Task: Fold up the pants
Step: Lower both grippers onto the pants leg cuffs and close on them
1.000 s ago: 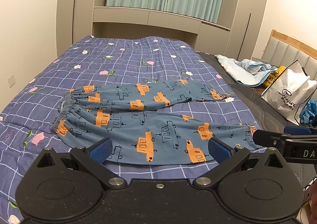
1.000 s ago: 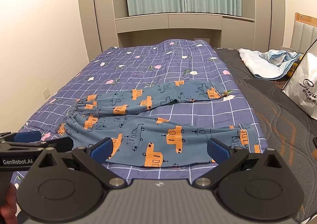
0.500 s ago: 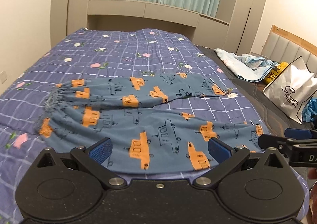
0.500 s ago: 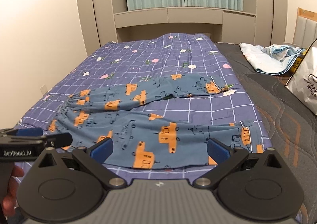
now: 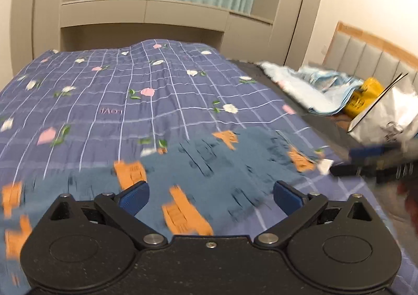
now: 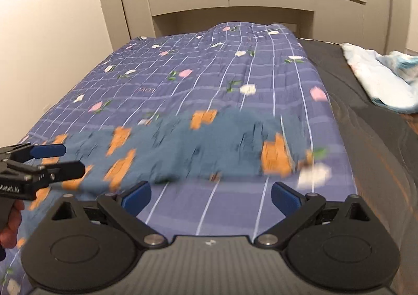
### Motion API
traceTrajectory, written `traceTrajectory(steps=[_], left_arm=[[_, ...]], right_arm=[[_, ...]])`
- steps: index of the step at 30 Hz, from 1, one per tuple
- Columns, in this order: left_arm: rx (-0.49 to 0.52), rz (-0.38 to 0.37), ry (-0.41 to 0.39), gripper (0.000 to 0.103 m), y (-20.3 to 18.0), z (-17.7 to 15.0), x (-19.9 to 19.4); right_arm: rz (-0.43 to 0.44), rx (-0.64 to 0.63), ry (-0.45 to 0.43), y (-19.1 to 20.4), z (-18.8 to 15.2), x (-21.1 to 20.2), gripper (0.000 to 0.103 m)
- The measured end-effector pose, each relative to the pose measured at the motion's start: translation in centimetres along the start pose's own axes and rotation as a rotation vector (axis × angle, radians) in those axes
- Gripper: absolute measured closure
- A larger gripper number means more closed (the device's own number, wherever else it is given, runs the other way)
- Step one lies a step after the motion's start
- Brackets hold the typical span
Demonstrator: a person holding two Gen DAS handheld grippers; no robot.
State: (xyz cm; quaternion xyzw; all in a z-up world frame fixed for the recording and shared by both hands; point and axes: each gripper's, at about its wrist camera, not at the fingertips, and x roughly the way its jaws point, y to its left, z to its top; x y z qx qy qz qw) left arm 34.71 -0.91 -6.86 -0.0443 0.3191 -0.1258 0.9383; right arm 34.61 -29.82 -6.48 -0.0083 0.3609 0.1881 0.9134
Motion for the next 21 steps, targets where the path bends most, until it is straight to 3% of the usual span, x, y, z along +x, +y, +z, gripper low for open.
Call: traceTrajectory(steps=[4,7,9,11,13,19,21], left_arm=[[-0.02,-0.043,0.067,0.014,1.5,2.4,3.8],[-0.05,-0.047,0.123,0.026,1.7,3.1,6.6],[-0.082,-0.055,0.153,0.033,1.6,3.2,8.3],[-0.097,-0.057,0.18,0.05,1.1,3.3,10.0],[-0.093,-0.055,0.208,0.062,0.5,3.5,11.6],[-0.076,-0.049,0.234,0.062,-1.0,4.6,13.9],[-0.074,-0.043,0.252,0.062,-1.4,4.8,14.6]], right_arm=[[0.001,-0.024,0.035,-4.6,5.2,4.0,0.006],[-0.004,-0.011,0.089,-8.4,8.5,8.1,0.02],[0.005,-0.002,0.133,-10.7,9.9,10.8,0.042],[0.016,0.012,0.187,-12.7,10.9,13.7,0.056],[0.02,0.023,0.226,-14.0,11.1,15.8,0.058],[0.025,0.024,0.308,-15.8,10.8,19.4,0.067],[0.062,0.029,0.331,-16.0,10.4,19.8,0.091]])
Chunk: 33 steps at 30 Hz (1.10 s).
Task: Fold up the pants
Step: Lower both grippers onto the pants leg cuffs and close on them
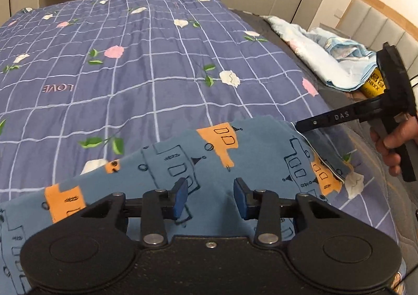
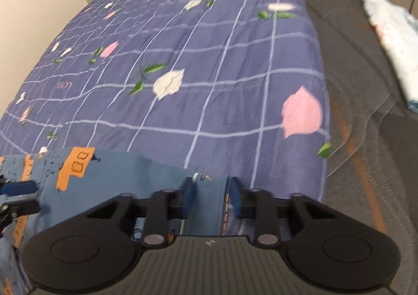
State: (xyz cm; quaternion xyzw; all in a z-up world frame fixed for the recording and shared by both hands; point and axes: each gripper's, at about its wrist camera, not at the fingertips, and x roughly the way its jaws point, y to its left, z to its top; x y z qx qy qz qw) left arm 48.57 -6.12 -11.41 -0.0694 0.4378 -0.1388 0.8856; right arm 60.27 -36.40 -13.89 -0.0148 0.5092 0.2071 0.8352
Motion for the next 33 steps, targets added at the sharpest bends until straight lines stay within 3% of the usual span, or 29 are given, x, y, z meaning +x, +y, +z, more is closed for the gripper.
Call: traceTrajectory(steps=[4,10,12,15,16,20,23,26,29,33], left_arm=[[-0.023,0.008,0.025,0.063,-0.2,0.8,1.3],[-0.009,0.01,0.04,0.059,-1.0,1.9,3.2],[0.004,0.03,0.057,0.058,-1.2,1.7,4.1],[0.03,0.041,0.045,0.056,-1.6,1.3,4.0],[0.03,0.042,0.041,0.056,-1.5,1.3,3.6],[0.019,0.037,0.013,0.045,-1.0,0.7,0.8],[0.032,0.034,0.017,0.043,-1.0,-0.8,-0.7],[0.047,0.067,0.057,0.043,-0.9,-2.4,-0.2],[0.043,0.075,0.055,0.038,-0.8,-2.8,0.3],[0.039,0.063,0.042,0.027,-1.2,-2.9,0.7]], right_arm=[[0.022,-0.013,0.01,-0.2,0.1,-0.2,0.095],[-0.036,-0.022,-0.079,-2.2,3.3,-2.9,0.095],[-0.047,-0.039,-0.062,-2.4,4.1,-2.3,0.095],[-0.056,-0.047,0.034,-2.4,3.9,0.3,0.091],[-0.052,-0.028,0.024,-2.5,3.8,0.1,0.088],[-0.039,0.053,-0.096,-2.9,2.5,-4.5,0.052],[0.01,0.076,-0.051,-2.7,-0.4,-5.8,0.062],[-0.005,0.046,0.031,-2.1,-2.4,-4.7,0.07],[-0.02,0.051,0.065,-2.2,-3.6,-3.8,0.096],[-0.01,0.068,0.069,-3.2,-4.0,-5.9,0.097]])
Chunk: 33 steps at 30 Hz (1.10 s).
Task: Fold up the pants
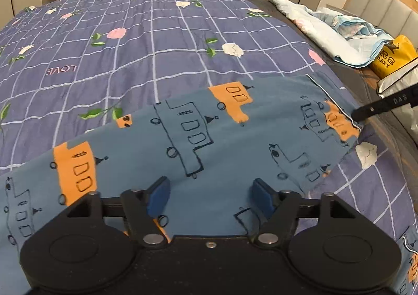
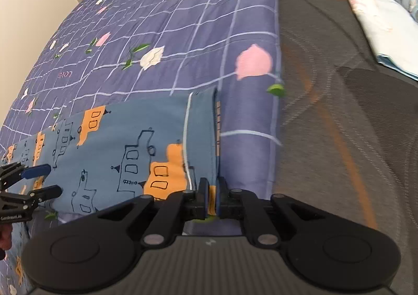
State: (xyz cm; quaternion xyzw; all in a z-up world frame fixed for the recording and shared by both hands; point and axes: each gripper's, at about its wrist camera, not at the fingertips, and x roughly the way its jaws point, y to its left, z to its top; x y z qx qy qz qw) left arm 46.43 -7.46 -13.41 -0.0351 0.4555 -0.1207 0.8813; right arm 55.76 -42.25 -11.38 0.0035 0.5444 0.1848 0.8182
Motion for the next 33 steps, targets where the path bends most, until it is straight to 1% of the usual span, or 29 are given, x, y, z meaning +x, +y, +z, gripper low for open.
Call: traceTrajectory(steps=[1,2,3,4,5,6,8,9,10,12,14,16,17,18,20,22,23,25,27,28,29,30,31,33], left_arm=[[0.004,0.001,-0.005,0.026,-0.1,0.0,0.1],[0.002,0.006,-0.012,0.027,-0.1,-0.1,0.0],[-0.011,0.006,-0.017,0.029,0.1,0.0,-0.4],[-0.028,0.009,-0.023,0.031,0.5,0.0,-1.0],[-0.048,0.018,-0.035,0.03,1.2,-0.1,-1.9],[-0.071,0.032,-0.052,0.03,2.4,-0.3,-3.1],[-0.111,0.073,-0.069,0.03,5.6,-1.2,-5.5],[-0.126,0.099,-0.074,0.03,7.6,-1.7,-6.9],[-0.135,0.131,-0.079,0.03,10.1,-2.3,-8.3],[-0.135,0.194,-0.058,0.03,15.3,-3.5,-10.8],[-0.126,0.248,-0.025,0.033,20.2,-4.2,-12.4],[-0.123,0.28,-0.006,0.034,25.3,-4.4,-13.8],[-0.122,0.274,0.01,0.035,27.8,-4.5,-14.1],[-0.121,0.252,0.028,0.04,30.0,-4.4,-14.3],[-0.109,0.166,0.077,0.054,33.2,-4.2,-13.8],[-0.059,0.094,0.115,0.06,34.9,-4.2,-13.0],[-0.029,0.059,0.142,0.066,35.4,-4.3,-12.5],[0.024,0.001,0.187,0.072,36.2,-4.8,-11.4],[0.033,-0.038,0.188,0.072,37.0,-5.3,-11.1],[0.026,-0.051,0.188,0.076,37.4,-5.2,-11.1],[0.027,-0.056,0.182,0.091,37.6,-5.1,-11.3],[0.043,-0.053,0.174,0.098,37.8,-5.0,-11.5],[0.054,-0.047,0.165,0.101,38.0,-4.9,-11.8],[0.074,0.006,0.121,0.102,37.6,-4.6,-12.3]], right_arm=[[0.008,-0.014,0.015,-0.1,-0.1,0.0,0.096],[0.015,-0.023,0.031,-0.1,-0.2,0.2,0.093],[0.008,-0.029,0.034,0.3,-0.2,0.1,0.081],[-0.024,-0.04,0.02,0.9,0.1,-0.5,0.077],[-0.046,-0.057,-0.01,1.7,0.3,-1.4,0.069],[-0.052,-0.079,-0.057,2.8,0.7,-2.5,0.053],[-0.016,-0.126,-0.124,5.3,1.4,-3.9,0.035],[0.032,-0.142,-0.137,6.9,1.8,-4.3,0.034],[0.105,-0.16,-0.129,8.7,2.2,-4.2,0.034],[0.209,-0.214,-0.098,13.0,3.0,-3.4,0.034],[0.249,-0.291,-0.075,17.3,3.7,-2.4,0.033],[0.253,-0.339,-0.054,21.3,4.2,-1.2,0.033],[0.261,-0.362,-0.045,23.1,4.4,-0.7,0.033],[0.269,-0.391,-0.037,24.9,4.7,-0.2,0.032],[0.273,-0.445,-0.027,27.5,4.6,0.5,0.031],[0.258,-0.496,-0.017,29.3,5.0,1.6,0.027],[0.242,-0.506,-0.012,29.7,5.1,2.2,0.027],[0.209,-0.497,0.006,30.2,5.3,3.3,0.027],[0.195,-0.486,0.017,29.9,5.7,4.0,0.026],[0.187,-0.485,0.02,30.0,5.7,4.1,0.026],[0.183,-0.484,0.023,29.9,5.7,4.3,0.026],[0.184,-0.484,0.026,30.0,5.6,4.5,0.026],[0.185,-0.485,0.032,30.0,5.5,4.6,0.026],[0.184,-0.499,0.044,30.2,5.3,5.1,0.026]])
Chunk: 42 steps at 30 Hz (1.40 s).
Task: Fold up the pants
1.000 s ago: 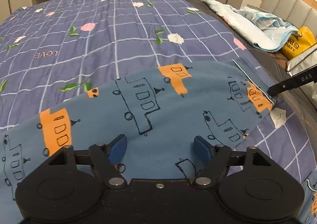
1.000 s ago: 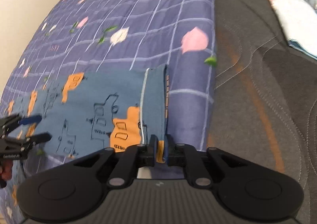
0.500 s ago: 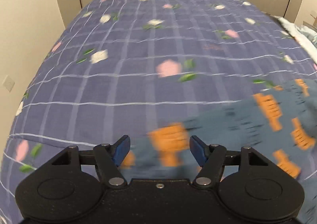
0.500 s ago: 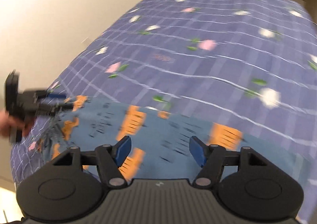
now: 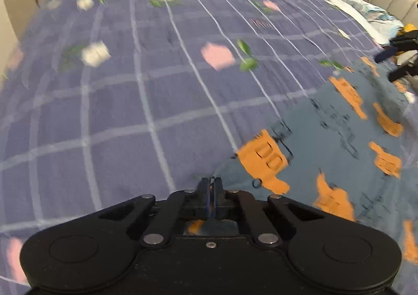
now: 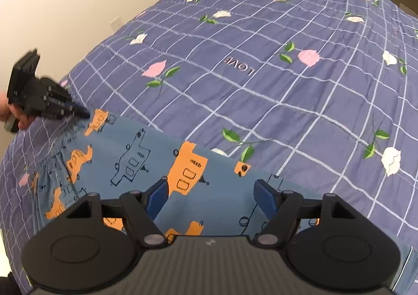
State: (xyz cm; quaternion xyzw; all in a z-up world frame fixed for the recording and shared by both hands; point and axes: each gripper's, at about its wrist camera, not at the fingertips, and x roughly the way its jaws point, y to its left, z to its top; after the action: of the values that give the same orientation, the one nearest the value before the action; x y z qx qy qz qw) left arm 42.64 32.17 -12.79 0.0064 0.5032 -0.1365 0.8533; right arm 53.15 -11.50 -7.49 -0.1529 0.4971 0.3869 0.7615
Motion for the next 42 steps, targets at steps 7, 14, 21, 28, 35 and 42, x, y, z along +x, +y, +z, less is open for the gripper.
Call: traceTrajectory(steps=[7,14,21,28,35,42], left_arm=[[0.034,0.058,0.023,0.078,-0.8,0.3,0.8],[0.081,0.035,0.054,0.05,-0.6,0.3,1.0],[0.099,-0.012,0.073,0.053,0.0,0.7,1.1],[0.162,-0.018,0.095,0.06,-0.5,1.1,1.5],[0.191,-0.04,0.055,0.101,-1.6,0.6,0.7],[0.163,-0.031,-0.048,0.102,-2.4,0.2,-2.8]], right_arm=[[0.036,-0.134,0.011,-0.9,0.9,0.6,0.026],[0.033,-0.434,0.183,-3.8,4.2,4.3,0.054],[0.144,-0.535,0.299,-3.4,5.7,6.9,0.067],[0.172,-0.603,0.398,-2.9,5.5,8.9,0.092],[0.18,-0.603,0.336,-2.7,5.3,7.0,0.102],[0.188,-0.549,0.205,-2.5,4.5,2.2,0.102]])
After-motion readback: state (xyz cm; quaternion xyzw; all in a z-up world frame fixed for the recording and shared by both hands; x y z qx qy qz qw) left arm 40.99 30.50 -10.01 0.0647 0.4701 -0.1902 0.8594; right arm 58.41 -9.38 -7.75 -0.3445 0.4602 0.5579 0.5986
